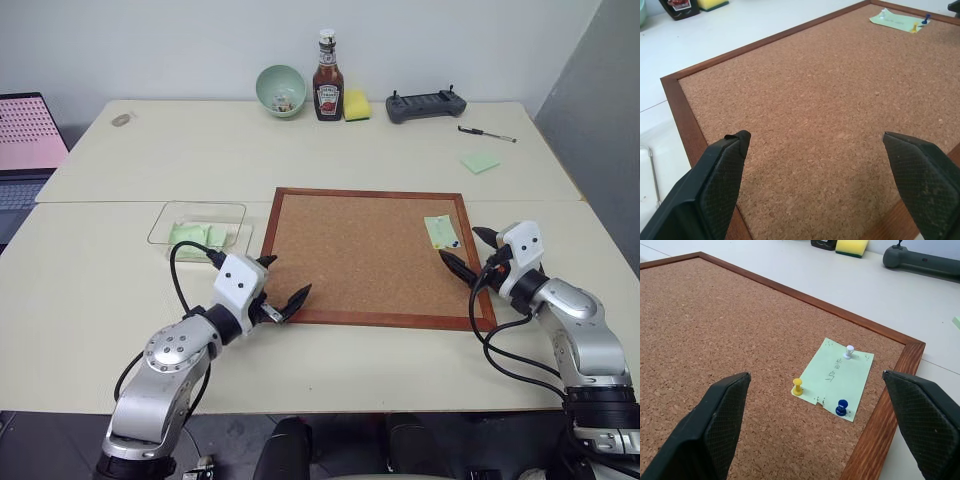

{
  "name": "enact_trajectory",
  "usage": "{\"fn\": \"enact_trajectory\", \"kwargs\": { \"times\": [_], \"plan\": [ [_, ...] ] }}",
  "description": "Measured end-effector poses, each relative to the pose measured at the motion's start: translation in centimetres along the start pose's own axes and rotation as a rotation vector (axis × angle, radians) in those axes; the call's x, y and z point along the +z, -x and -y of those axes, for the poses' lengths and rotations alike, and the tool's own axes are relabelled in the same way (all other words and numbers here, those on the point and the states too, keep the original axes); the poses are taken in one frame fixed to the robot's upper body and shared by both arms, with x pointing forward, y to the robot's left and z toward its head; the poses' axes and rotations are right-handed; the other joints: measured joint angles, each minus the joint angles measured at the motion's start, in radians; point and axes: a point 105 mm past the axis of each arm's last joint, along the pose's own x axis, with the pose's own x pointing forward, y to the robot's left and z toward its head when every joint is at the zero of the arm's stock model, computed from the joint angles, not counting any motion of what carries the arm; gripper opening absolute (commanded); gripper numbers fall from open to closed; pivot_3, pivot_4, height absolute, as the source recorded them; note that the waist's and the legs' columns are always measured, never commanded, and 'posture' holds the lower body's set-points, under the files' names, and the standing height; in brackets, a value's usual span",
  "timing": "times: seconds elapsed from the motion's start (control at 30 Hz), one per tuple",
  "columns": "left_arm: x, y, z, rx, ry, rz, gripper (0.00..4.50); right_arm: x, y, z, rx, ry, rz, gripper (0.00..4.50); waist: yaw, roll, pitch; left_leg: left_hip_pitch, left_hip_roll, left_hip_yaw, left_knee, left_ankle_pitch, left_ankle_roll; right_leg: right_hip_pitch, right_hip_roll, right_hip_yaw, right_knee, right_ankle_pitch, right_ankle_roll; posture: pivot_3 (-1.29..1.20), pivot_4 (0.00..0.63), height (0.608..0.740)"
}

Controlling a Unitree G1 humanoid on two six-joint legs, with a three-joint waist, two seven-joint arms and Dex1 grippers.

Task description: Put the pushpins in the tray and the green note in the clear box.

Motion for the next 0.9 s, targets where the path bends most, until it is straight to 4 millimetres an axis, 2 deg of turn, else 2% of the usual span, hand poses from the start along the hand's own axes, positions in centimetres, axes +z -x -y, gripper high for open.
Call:
{"fn": "enact_trajectory", "kwargs": {
  "times": [0.6,0.9],
  "plan": [
    [0.9,-0.4,0.4,-0.072,0.047,-0.004,4.49,-0.6,0.3,-0.2,0.005,-0.005,-0.011,4.47,0.0,0.0,0.0,0.0,0.0,0.0,0.0,0.0,0.0,0.0,0.0,0.0,0.0,0.0,0.0,0.0,0.15,0.74],
    [3.4,-1.3,0.5,-0.138,0.049,0.076,4.49,-0.3,0.3,-0.3,0.006,0.001,-0.002,4.47,0.0,0.0,0.0,0.0,0.0,0.0,0.0,0.0,0.0,0.0,0.0,0.0,0.0,0.0,0.0,0.0,0.15,0.74]
  ]
}}
